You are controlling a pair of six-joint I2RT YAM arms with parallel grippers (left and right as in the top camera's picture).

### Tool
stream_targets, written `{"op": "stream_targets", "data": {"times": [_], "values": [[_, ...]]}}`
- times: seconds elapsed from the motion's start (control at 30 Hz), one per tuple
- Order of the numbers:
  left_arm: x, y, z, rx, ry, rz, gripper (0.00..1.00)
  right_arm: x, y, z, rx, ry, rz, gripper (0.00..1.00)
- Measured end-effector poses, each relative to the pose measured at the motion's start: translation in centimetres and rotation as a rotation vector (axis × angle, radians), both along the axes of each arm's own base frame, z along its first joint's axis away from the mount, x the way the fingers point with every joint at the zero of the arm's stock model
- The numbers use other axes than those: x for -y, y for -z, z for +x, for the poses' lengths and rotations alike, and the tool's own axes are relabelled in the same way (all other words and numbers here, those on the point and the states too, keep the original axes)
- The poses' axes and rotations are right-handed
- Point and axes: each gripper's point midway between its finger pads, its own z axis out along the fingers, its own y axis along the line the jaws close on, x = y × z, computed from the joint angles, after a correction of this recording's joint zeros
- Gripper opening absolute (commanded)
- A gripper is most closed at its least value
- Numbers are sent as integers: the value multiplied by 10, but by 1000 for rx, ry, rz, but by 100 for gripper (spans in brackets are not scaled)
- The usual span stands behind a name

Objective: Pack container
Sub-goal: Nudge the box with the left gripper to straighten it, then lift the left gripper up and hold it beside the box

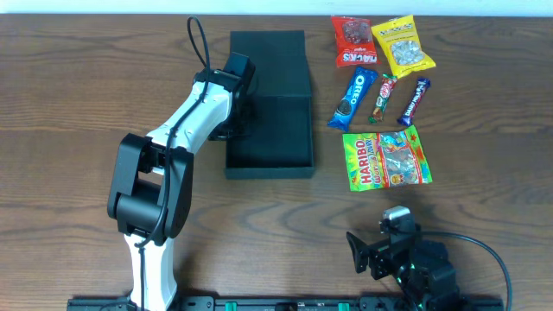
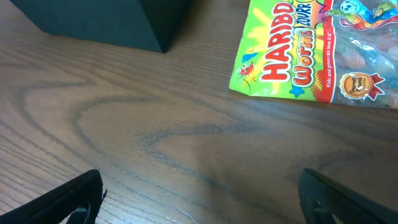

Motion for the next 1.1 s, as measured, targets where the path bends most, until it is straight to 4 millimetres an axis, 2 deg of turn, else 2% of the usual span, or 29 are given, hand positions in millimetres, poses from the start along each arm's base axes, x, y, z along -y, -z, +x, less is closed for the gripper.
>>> {"op": "stream_targets", "data": {"times": [0.1,0.17,0.23,0.33,0.4,0.47,0.53,0.67,0.73,0.8,0.97,1.07,1.1], "values": [[-4,-1,-9,-40,-7,14,95,0,0,0,0,0,0,99],[-5,-9,-13,-70,-3,25,95,0,0,0,0,0,0,99],[1,-31,4,-19,12,8,95,0,0,0,0,0,0,99],[13,-79,38,109,39,-32,95,0,0,0,0,0,0,99],[21,-117,62,230,69,-64,95,0,0,0,0,0,0,99],[25,-148,76,321,88,-81,95,0,0,0,0,0,0,99],[23,-183,87,414,96,-97,95,0,0,0,-1,0,0,99],[5,-228,108,547,57,-113,95,0,1,-1,-2,-2,-4,99],[-9,-240,119,599,26,-110,95,0,1,-1,-2,-2,-4,99],[-18,-244,124,619,8,-106,95,0,1,-1,-2,-2,-4,99],[-21,-249,131,652,-2,-109,95,0,-1,1,5,-2,-1,99],[-19,-250,132,659,0,-111,95,-6,-19,12,82,3,51,99],[-19,-250,132,657,1,-112,95,-14,-40,23,154,14,134,99]]}}
